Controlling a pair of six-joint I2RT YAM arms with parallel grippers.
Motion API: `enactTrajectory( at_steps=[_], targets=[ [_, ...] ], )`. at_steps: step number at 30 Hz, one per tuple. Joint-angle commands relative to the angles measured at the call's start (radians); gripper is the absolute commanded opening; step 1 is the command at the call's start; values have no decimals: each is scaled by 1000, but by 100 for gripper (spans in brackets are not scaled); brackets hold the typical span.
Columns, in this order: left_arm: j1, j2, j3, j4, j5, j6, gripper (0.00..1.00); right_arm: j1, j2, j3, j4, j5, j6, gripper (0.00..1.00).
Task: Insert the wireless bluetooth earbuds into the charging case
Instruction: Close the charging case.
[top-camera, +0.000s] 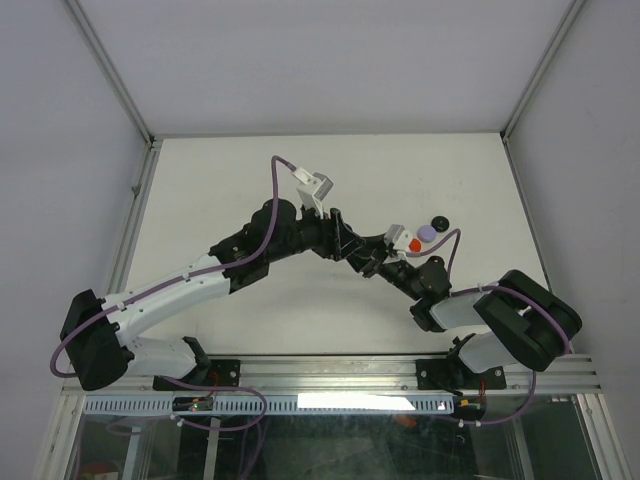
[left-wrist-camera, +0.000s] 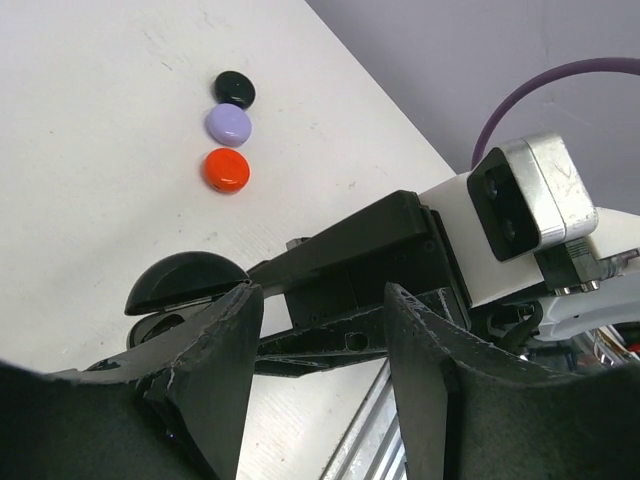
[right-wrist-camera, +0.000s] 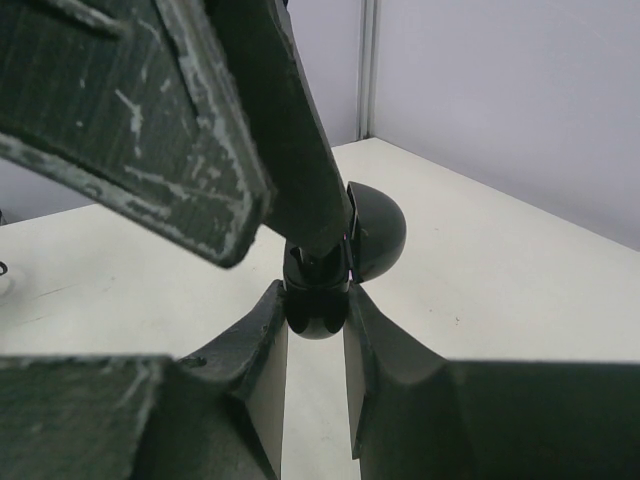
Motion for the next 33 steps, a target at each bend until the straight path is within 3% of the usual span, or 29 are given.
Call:
enactTrajectory(
  at_steps=[1,8,14,18,33],
  targets=[
    [20,-59,47,-5,1,43,53,2,-7,6,126,-19,1,0],
    [162,-162,-28,-35,124,22,55,2,-9,9,126,-69,11,0],
    [254,-211,-73,-42,224,5,69,3,-7,29,126,-141,37,0],
    [265,-174,-73,-33,302,-8,72,2,-15,48,125,-194,79,0],
    [276,-49,-101,163,624,-96,64,-21,-25,76,124,-274,190,0]
  ],
)
